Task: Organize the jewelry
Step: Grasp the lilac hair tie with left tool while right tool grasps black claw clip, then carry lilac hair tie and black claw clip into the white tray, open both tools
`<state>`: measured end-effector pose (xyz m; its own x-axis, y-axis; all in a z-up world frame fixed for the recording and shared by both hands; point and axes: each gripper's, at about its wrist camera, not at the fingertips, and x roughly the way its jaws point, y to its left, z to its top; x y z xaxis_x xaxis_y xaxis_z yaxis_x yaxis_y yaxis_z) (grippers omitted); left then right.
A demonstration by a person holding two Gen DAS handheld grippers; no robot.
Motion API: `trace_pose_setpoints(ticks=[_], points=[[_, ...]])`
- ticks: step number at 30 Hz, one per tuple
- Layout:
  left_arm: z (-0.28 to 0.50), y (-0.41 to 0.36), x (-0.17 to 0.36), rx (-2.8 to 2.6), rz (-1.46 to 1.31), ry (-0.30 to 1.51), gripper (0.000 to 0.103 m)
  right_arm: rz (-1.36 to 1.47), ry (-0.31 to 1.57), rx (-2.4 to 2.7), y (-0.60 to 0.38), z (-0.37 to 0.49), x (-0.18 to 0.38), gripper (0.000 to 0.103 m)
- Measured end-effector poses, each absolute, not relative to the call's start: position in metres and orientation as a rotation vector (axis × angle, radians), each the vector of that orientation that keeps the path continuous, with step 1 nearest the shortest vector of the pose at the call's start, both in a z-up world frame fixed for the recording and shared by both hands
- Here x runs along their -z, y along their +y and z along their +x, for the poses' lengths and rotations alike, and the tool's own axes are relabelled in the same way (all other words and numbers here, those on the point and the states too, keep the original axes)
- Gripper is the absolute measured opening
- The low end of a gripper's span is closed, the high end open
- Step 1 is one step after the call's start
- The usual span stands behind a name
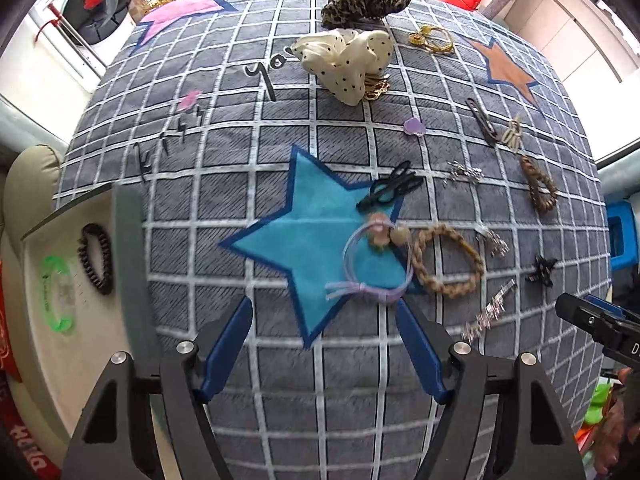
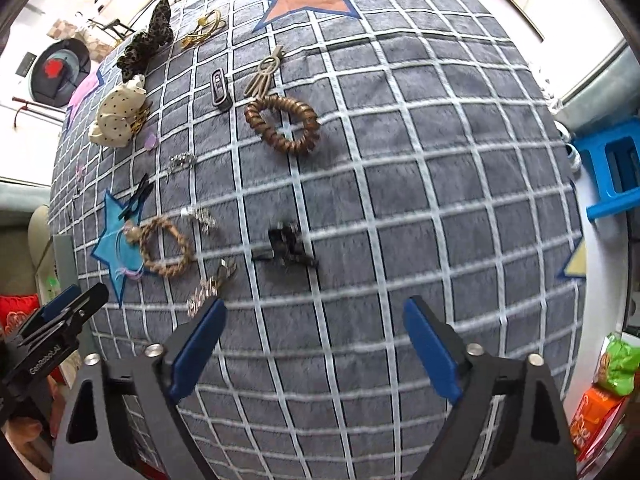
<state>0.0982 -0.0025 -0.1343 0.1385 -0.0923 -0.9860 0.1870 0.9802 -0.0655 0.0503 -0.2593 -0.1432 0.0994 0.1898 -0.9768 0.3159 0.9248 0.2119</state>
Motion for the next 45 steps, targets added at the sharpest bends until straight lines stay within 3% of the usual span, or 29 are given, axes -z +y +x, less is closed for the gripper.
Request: trace_pose_setpoints(ticks=[8,12,18,19,20,22,24,45], points=[[0.115,-0.012,0.161,0.213,0.073,1.444,0.061,0.388,1.49,0.087,-0.251,0.075,0.162,0.077],[0.116,-0.02,0.162,0.224,0.11,1.427,0.061,0.33,1.475,0.097,-0.245,0.084,0.165,0.074],[0.121,-0.046,0.162,0.234,0.137,1.423,0.033,0.232,1.467,0.123,-0.231,0.092,0.164,0.057],[0.122,-0.05,0.162,0.238,0.136,1.424,0.024,0.217,1.466,0.129,-0.228,0.092,0.164,0.055],[0.122,-0.052,0.161,0.242,0.135,1.425,0.013,0.207,1.463,0.133,-0.224,0.092,0.164,0.051],[0.124,-0.059,0.159,0.253,0.123,1.434,0.007,0.19,1.454,0.14,-0.219,0.092,0.164,0.037],[0.122,-0.061,0.158,0.264,0.101,1.439,0.006,0.202,1.45,0.142,-0.221,0.086,0.162,0.019],[0.064,-0.038,0.109,0.32,0.037,1.418,0.003,0.431,1.441,0.048,-0.27,0.031,0.134,0.019]])
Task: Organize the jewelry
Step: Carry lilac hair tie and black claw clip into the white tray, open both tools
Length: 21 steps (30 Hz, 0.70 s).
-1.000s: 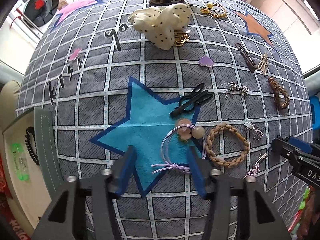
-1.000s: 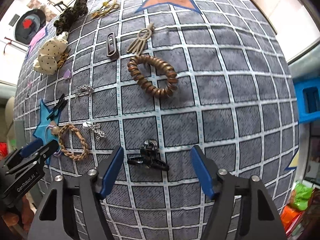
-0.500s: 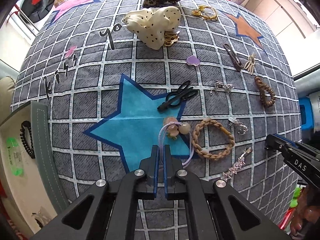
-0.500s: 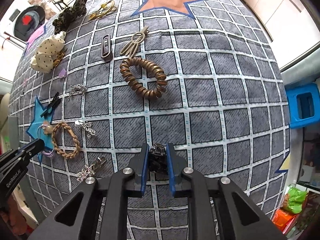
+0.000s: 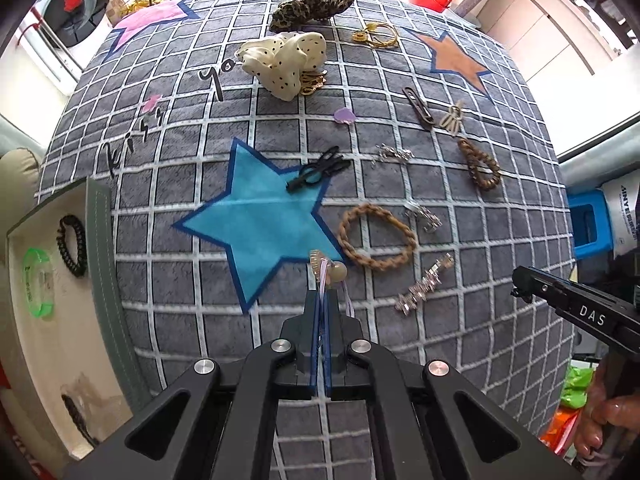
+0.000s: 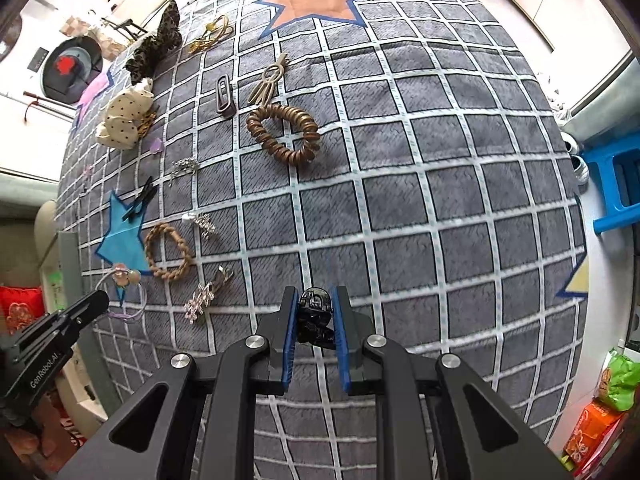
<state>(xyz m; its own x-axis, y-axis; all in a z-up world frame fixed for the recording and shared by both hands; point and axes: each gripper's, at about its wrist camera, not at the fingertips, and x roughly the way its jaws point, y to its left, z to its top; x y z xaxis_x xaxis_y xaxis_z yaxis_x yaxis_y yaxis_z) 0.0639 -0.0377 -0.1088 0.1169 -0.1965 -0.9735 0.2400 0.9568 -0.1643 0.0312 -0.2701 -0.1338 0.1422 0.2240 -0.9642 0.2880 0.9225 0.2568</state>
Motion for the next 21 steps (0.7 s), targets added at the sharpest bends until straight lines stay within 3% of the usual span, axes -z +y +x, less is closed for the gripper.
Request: trace_pose_setpoints(ticks=[21], points=[[0.019,0.025,0.05,0.382,0.005,1.357,0.003,0.461,1.426,-0.006,-0.221,0.009,0.093,0.019]])
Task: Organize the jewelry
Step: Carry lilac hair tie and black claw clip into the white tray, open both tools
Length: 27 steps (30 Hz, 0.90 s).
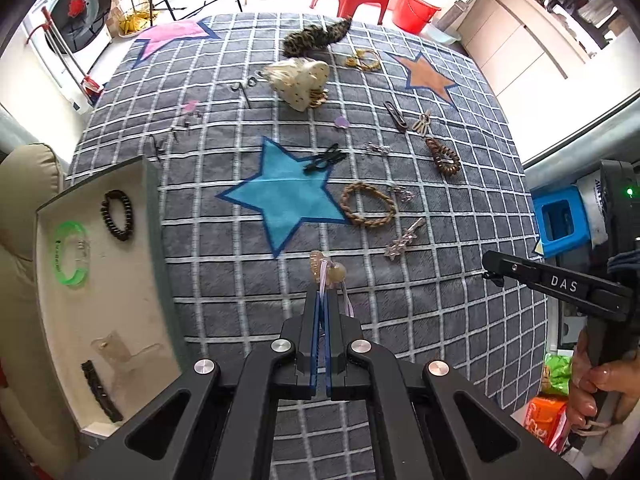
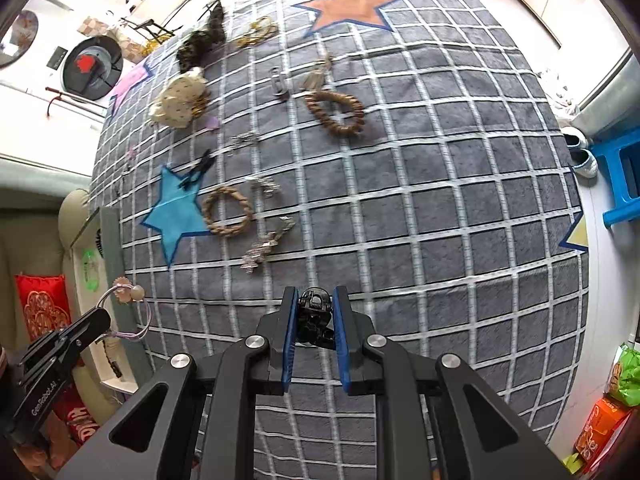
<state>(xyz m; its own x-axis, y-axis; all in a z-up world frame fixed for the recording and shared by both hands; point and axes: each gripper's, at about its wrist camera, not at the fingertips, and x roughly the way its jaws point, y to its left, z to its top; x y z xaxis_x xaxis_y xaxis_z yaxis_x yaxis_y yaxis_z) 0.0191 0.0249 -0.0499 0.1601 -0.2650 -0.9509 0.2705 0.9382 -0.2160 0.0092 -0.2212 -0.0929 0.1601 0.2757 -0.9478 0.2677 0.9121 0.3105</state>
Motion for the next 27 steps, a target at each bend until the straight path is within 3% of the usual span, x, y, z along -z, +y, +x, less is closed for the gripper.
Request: trace_pose_setpoints(ticks=[12,27], points=[[0.008,0.14,0.039,0.31,-0.05,1.311,0.003,0.383,1.444,-0.194,-0.092,0.012,0.075,0.019],[0.007,0.255,0.076,0.178,-0.122,1.316,0.003,0.244,1.504,-0.437,0.063,0.0,0.079,0.019]])
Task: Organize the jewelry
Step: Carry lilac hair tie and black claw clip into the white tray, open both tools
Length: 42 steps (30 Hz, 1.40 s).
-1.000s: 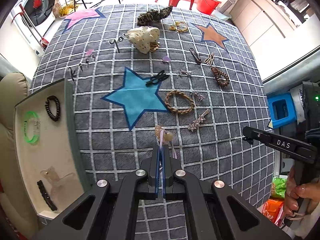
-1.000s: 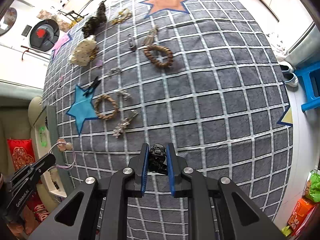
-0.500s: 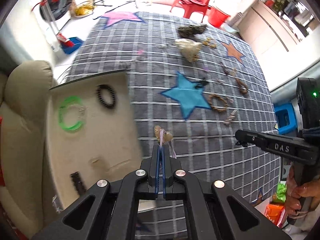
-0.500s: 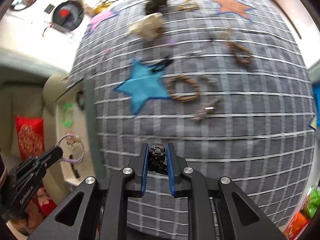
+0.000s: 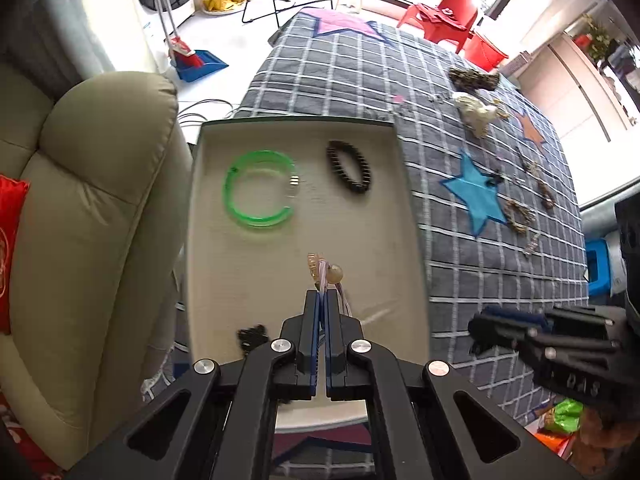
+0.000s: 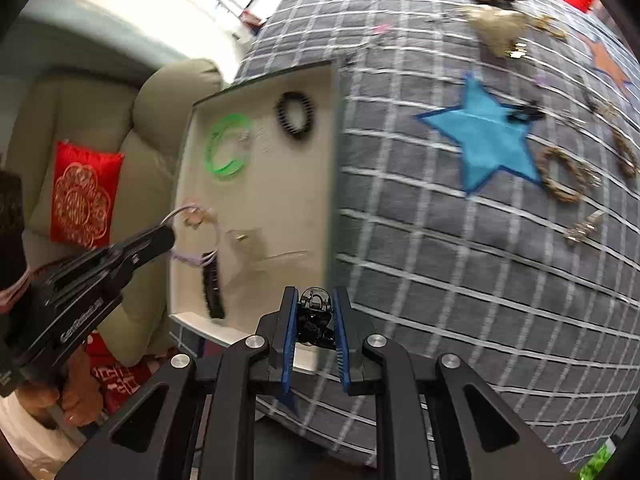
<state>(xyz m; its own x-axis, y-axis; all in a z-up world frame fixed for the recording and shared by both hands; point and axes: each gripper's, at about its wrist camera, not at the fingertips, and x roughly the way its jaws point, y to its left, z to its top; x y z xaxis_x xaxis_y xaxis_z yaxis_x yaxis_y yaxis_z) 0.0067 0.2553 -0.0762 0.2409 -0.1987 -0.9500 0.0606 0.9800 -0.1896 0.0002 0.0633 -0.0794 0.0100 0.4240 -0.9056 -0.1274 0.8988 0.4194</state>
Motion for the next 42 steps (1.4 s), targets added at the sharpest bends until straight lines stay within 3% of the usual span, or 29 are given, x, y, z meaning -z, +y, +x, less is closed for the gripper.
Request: trace_pose_setpoints(ticks=[13,31,34,36,38,42], points=[[0.019,0.287,0.138,0.114,-0.145,1.393,0.003,0.174,1.617,-0.455,0.126,-0.007,0.126,0.019],[0.013,0.282,0.158,0.052,-0.014,1.448,0.004,0.158,1.682,-0.43,0.138,-0.005,0.164,0.02],[0.014,0.279,0.158,0.044,-0.003,1.447,0.004,0.182,1.69,-0.449,0.14,-0.003,0.165,0.026],[0.015,0.277,0.156,0.042,-0.002,1.446,0.004,0.196,1.694,-0.457,0.14,-0.002,0.164,0.041],[0.015,0.278,0.155,0.041,0.004,1.44,0.004,0.209,1.687,-0.465,0.138,0.0,0.161,0.05],[0.014,0.278,0.15,0.04,0.014,1.433,0.004,0.243,1.66,-0.492,0.129,0.003,0.145,0.051]])
